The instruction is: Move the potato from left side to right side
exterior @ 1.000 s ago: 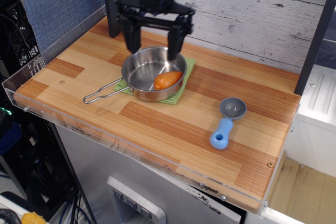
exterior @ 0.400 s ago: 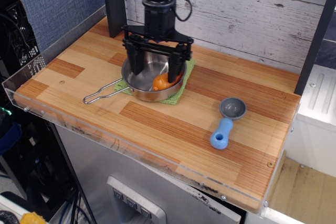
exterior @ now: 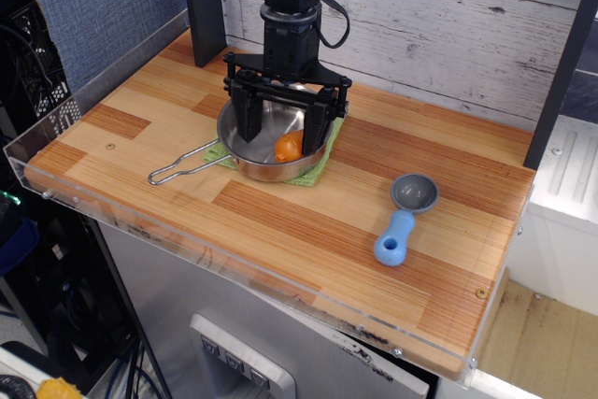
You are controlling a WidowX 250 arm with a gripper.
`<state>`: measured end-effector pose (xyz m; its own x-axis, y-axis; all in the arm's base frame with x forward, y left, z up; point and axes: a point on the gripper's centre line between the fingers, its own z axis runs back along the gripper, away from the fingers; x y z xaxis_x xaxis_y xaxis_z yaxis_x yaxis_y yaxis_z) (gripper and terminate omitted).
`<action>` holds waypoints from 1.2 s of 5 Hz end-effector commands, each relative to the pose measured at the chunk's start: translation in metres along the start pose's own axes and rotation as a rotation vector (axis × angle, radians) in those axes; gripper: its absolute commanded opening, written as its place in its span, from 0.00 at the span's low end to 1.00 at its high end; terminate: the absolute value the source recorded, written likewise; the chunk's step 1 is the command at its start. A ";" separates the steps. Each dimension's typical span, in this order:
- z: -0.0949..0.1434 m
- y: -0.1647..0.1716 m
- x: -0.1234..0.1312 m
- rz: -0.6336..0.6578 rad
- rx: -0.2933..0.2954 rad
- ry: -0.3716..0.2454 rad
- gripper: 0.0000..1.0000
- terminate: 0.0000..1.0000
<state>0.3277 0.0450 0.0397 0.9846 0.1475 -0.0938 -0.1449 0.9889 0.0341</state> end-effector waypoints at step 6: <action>-0.011 0.020 0.003 0.068 0.004 0.020 0.00 0.00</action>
<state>0.3235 0.0615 0.0185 0.9675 0.2040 -0.1493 -0.1994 0.9789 0.0452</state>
